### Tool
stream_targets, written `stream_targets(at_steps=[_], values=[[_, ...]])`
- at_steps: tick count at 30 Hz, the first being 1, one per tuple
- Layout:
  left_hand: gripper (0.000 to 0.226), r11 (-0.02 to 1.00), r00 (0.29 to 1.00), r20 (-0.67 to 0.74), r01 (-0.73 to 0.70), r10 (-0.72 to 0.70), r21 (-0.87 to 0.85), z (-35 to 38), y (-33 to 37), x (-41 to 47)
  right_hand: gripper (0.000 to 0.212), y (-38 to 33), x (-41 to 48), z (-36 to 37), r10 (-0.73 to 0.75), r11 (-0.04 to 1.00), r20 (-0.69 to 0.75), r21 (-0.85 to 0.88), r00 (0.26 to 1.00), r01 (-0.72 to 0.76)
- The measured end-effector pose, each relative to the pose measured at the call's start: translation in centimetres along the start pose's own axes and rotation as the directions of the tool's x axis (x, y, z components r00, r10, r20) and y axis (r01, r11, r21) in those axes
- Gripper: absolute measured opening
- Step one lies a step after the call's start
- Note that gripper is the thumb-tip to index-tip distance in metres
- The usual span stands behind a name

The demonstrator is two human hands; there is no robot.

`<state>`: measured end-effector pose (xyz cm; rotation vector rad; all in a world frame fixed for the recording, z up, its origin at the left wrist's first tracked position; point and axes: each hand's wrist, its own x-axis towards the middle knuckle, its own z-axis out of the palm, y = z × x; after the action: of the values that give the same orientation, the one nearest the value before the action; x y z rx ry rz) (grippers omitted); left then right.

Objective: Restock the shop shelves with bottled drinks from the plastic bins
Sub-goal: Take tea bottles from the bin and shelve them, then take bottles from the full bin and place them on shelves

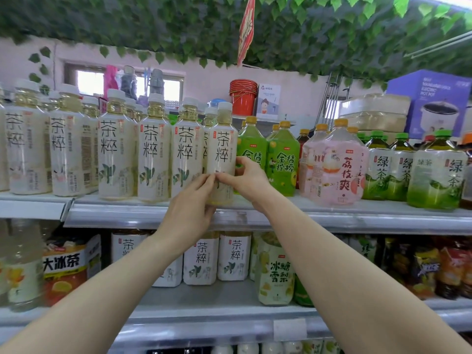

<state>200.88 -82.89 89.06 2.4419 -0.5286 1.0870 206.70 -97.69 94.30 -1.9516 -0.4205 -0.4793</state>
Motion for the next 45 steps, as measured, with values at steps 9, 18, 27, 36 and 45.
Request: stream_targets(at_steps=[9,18,27,36,45], values=[[0.070,1.000,0.999,-0.032,0.003,-0.003,-0.017,0.0,-0.2,0.2,0.053,-0.2,-0.5,-0.3,-0.004,0.999,0.035,0.033,0.999,0.003],[0.060,0.975,0.986,-0.117,0.095,-0.119,-0.199,0.1,-0.1,0.3,0.058,-0.7,-2.0,-0.9,-0.017,0.999,0.014,-0.042,1.000,0.018],[0.056,0.937,0.984,-0.112,0.092,-0.137,-0.338,-1.1,1.0,-1.2,0.060,-1.0,-6.2,-2.5,-0.044,0.989,-0.058,-0.141,0.997,0.036],[0.052,0.905,0.990,-0.104,0.044,-0.097,-0.422,-2.8,2.5,-6.1,0.048,-0.9,-13.0,-1.9,-0.083,0.993,-0.118,-0.091,0.990,0.073],[0.052,0.851,0.984,0.075,0.177,-0.161,-0.495,-2.0,2.9,-17.0,0.036,3.7,-24.2,1.9,-0.023,0.998,-0.164,-0.061,0.986,0.013]])
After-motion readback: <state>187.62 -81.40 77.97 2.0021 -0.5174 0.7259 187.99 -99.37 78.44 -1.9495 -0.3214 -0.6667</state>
